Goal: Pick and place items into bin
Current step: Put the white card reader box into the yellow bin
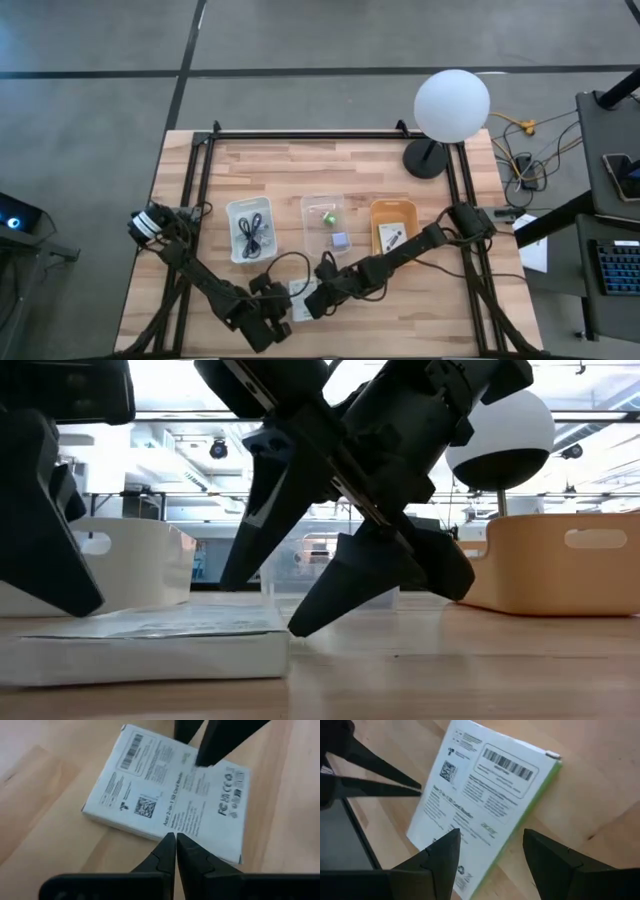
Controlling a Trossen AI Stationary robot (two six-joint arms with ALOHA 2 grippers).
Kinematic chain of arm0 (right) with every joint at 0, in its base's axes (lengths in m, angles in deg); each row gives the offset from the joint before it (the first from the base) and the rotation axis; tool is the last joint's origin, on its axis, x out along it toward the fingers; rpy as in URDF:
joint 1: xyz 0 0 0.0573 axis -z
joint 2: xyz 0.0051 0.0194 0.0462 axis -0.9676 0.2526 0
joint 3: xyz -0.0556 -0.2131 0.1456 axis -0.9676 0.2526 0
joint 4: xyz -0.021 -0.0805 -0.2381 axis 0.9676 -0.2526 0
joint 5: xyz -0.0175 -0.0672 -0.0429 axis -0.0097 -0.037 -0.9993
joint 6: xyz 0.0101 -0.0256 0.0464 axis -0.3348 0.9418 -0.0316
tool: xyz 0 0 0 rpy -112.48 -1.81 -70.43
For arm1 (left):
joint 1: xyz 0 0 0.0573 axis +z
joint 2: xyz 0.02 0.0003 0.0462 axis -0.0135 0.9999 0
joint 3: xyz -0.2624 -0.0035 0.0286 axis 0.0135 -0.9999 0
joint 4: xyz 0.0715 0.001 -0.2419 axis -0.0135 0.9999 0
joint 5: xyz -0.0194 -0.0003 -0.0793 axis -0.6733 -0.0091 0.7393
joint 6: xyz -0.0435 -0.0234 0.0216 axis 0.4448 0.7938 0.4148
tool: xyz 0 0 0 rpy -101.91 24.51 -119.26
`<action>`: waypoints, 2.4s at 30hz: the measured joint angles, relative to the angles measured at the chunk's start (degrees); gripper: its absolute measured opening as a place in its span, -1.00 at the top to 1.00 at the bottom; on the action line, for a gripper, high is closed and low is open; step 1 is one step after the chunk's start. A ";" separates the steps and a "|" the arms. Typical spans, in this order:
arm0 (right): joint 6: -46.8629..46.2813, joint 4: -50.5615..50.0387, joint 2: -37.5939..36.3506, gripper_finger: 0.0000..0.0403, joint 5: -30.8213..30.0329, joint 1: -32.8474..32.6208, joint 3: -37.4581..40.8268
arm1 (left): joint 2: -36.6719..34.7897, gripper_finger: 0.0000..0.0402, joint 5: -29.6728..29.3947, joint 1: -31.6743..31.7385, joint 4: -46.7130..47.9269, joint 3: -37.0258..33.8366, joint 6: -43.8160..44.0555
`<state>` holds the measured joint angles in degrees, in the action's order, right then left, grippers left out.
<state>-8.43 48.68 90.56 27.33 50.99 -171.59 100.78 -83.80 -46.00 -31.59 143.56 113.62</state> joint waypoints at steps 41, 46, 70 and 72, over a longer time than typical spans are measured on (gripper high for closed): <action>4.83 4.23 -0.84 0.85 1.79 -0.12 -0.34 | 3.08 1.00 4.57 1.03 -5.55 -1.14 -1.11; 4.13 1.29 -2.82 0.88 2.67 -0.95 -0.22 | 2.89 1.00 3.91 1.17 -4.79 -0.30 -1.17; -48.33 -67.35 -46.58 0.82 -18.62 -13.46 14.57 | 0.94 1.00 -0.01 0.61 -1.89 3.37 -1.48; -48.88 -66.31 -51.76 0.82 -18.51 -11.46 20.05 | 0.94 1.00 0.02 0.61 -1.88 3.37 -1.48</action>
<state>-57.31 -17.63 38.80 8.82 39.52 -151.54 101.72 -83.79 -45.39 -33.47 146.93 112.14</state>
